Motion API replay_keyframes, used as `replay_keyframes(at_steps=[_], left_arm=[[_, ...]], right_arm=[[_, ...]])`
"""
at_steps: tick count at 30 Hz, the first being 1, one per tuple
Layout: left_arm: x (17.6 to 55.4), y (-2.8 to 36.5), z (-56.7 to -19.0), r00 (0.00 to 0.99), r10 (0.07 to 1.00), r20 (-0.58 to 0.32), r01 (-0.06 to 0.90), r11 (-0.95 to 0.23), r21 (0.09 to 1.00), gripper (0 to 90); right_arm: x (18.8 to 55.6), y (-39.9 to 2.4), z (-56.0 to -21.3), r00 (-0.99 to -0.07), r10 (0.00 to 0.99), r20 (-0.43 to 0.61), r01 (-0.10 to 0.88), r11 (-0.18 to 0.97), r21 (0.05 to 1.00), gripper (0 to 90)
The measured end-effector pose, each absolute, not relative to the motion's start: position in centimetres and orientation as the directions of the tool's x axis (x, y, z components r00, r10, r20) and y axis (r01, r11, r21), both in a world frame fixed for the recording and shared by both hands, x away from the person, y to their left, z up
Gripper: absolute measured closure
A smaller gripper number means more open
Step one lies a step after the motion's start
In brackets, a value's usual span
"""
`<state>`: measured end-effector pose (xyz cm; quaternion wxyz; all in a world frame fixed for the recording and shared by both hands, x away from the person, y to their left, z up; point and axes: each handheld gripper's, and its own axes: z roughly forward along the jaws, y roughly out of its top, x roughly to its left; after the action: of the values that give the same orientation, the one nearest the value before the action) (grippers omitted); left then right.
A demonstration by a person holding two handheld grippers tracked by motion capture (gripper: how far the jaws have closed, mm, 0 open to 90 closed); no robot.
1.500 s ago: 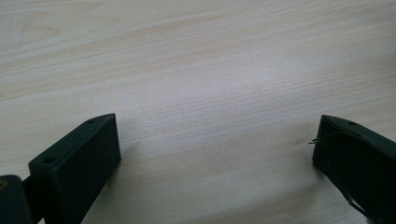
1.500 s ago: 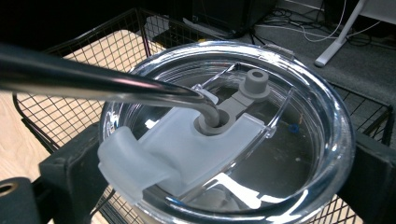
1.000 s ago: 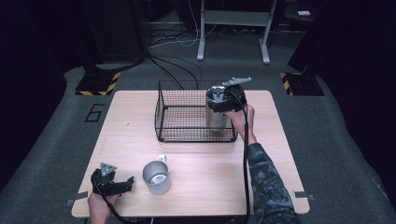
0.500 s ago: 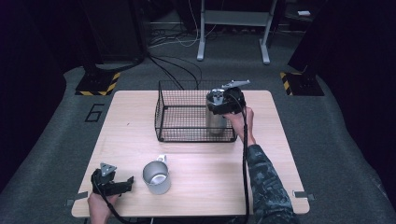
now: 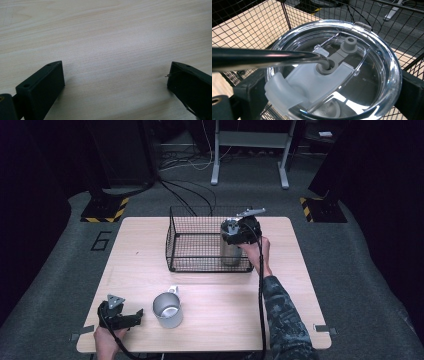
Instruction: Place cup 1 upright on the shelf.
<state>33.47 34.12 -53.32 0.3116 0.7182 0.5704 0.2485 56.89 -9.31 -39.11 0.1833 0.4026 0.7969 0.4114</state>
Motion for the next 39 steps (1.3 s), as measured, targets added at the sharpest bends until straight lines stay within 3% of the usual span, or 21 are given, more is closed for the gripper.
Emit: replay_keyframes(at_steps=[39], left_arm=[[33.5,34.1,-53.3,0.230,0.973,0.000,0.668,-0.157,0.728,1.2]], right_arm=[[55.9,-9.6,-39.4,-0.627,0.779,-0.007,0.462,0.379,0.802,0.0]])
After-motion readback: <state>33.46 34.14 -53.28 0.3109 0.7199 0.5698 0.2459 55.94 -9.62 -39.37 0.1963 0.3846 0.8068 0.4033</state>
